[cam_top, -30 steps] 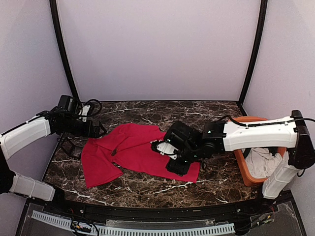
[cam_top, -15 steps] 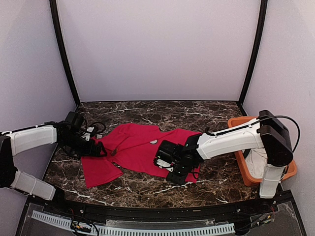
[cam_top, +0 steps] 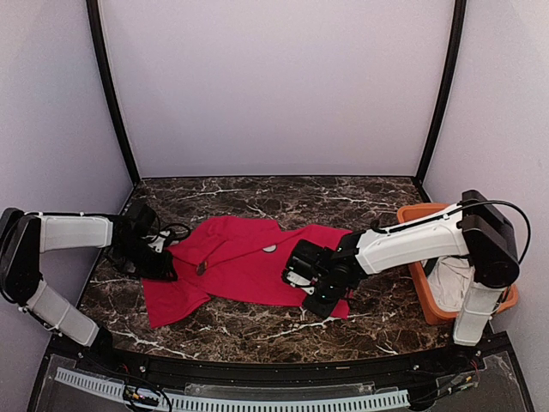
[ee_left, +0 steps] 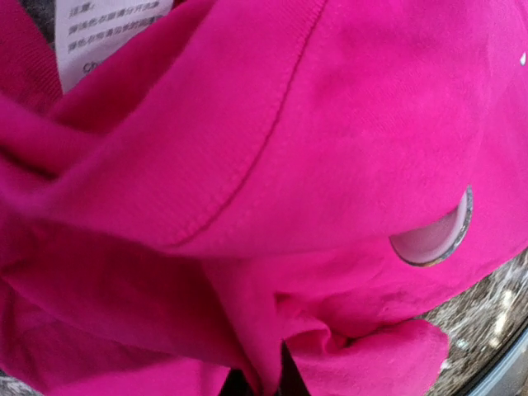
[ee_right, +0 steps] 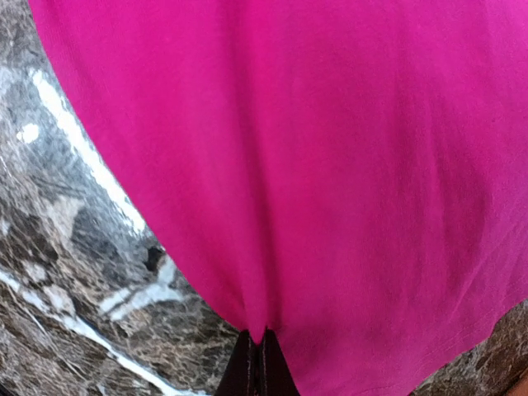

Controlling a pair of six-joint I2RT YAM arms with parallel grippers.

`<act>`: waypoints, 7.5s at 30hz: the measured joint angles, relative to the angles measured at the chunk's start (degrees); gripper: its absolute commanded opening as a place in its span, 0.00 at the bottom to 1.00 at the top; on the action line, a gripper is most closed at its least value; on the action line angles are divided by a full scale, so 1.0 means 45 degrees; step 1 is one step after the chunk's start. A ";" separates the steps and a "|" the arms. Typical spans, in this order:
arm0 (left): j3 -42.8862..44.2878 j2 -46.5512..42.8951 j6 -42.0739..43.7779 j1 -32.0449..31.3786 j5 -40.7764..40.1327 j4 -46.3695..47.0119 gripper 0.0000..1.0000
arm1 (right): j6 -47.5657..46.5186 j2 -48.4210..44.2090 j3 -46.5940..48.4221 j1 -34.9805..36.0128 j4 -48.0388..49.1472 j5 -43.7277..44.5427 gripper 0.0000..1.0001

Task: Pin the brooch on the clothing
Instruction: Flatten out the clothing with brooches at the center of the board.

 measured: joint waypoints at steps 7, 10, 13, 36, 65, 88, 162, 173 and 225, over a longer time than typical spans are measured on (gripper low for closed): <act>0.0418 -0.0087 0.0112 -0.0005 -0.0029 -0.0291 0.01 | 0.0845 -0.0894 -0.0141 -0.0189 -0.1899 0.0539 0.00; 0.0597 -0.0908 0.0296 -0.0019 -0.0107 -0.0685 0.01 | 0.1316 -0.1457 0.0146 -0.0262 -0.2963 0.1166 0.00; 0.0714 -0.1496 0.0486 -0.0049 -0.0112 -0.0918 0.01 | 0.1579 -0.1821 0.0452 -0.0413 -0.3589 0.1651 0.00; 0.3769 -0.1938 0.0602 -0.0058 0.0748 -0.1326 0.98 | 0.0476 -0.0437 0.3837 -0.1258 -0.6562 0.0282 0.66; 1.0700 0.8811 0.2472 -0.1341 -0.2186 -0.0884 0.80 | 0.1768 -0.1258 0.2633 -0.5391 -0.2735 -0.0180 0.66; 1.1798 0.9661 0.3050 -0.1603 -0.3133 -0.1345 0.01 | 0.2370 0.1209 0.2293 -0.7242 -0.1253 -0.1054 0.65; 1.1531 0.8330 0.2414 0.1103 -0.7125 0.1554 0.67 | 0.1860 0.2390 0.4886 -0.8014 -0.2477 0.1904 0.61; 1.0870 0.7674 0.2477 0.0165 -0.5600 0.0559 0.73 | 0.2361 0.0457 0.4085 -0.6169 -0.3041 0.0563 0.64; 1.4615 1.0758 0.3376 0.0908 -0.7611 -0.1389 0.71 | 0.2351 0.1457 0.3400 -0.5246 -0.4775 0.0262 0.57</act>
